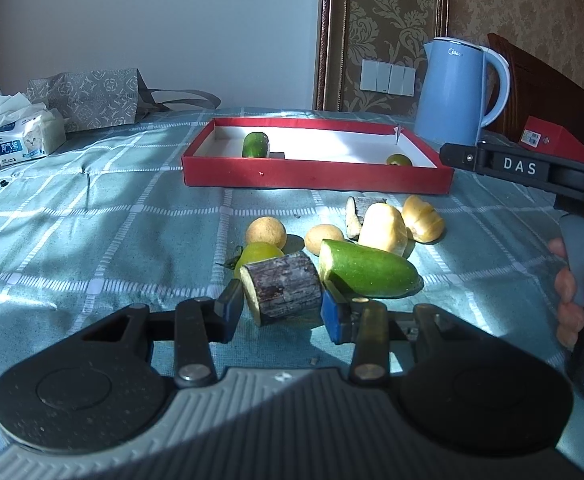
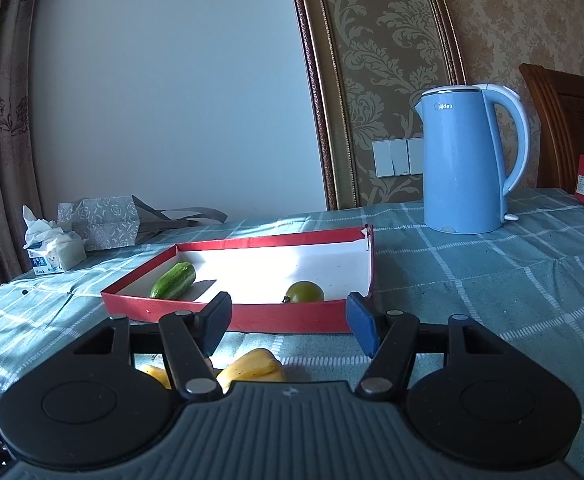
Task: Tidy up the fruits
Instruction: 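Lift the eggplant chunk with the left tool while the right tool grasps a yellow pepper piece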
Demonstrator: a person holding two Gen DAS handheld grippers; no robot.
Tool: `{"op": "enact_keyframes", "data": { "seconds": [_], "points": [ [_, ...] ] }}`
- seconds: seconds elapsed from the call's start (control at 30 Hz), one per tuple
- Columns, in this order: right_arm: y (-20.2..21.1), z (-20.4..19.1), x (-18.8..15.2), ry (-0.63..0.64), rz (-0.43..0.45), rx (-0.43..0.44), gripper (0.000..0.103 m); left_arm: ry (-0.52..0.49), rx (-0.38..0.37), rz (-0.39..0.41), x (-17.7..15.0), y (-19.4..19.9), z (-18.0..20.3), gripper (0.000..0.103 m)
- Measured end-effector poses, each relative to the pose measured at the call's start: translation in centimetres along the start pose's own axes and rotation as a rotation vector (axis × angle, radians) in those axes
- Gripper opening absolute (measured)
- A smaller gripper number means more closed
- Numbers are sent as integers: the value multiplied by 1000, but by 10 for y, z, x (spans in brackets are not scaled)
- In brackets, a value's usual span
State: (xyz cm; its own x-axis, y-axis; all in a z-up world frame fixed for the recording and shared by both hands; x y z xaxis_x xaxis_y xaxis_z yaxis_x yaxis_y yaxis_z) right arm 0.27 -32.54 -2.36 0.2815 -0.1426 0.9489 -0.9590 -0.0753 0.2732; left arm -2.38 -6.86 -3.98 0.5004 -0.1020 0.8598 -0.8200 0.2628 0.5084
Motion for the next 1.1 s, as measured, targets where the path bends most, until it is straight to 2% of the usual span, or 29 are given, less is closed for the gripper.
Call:
{"op": "enact_keyframes", "data": {
  "seconds": [0.2,0.27,0.37,0.6,0.8,0.93,1.1],
  "points": [
    [-1,-2,-1,24,-20,-25,63,4,-9,26,5,10,-5,37],
    [-4,1,-3,17,-55,-46,63,7,-13,38,7,13,-7,37],
    [-9,5,-5,-14,-94,-32,63,9,-12,50,10,16,-11,38],
    [-15,-1,-8,9,-155,-13,63,12,-8,54,15,14,-22,38],
    [-30,-17,-11,102,-242,-17,63,29,-5,46,15,7,-31,38],
    [-36,-26,-11,148,-244,-21,63,37,-5,42,15,6,-36,38],
    [-43,-26,-11,129,-277,14,65,44,-4,40,17,3,-41,38]
  ]
}}
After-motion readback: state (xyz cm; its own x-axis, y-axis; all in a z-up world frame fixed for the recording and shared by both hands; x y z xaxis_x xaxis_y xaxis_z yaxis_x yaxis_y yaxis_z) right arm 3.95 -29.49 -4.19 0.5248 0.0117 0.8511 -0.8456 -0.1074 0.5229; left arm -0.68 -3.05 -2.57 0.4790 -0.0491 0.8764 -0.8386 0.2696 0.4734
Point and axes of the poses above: each gripper's, at about its wrist camera, not at the fingertips, and y roughly against the way its jaws point, z to its right, x to its top, the point moved 1 cm from there along -y, roughly the way its jaws point, and after that the axes turned 1 degree about y, right-handed, at the moved point
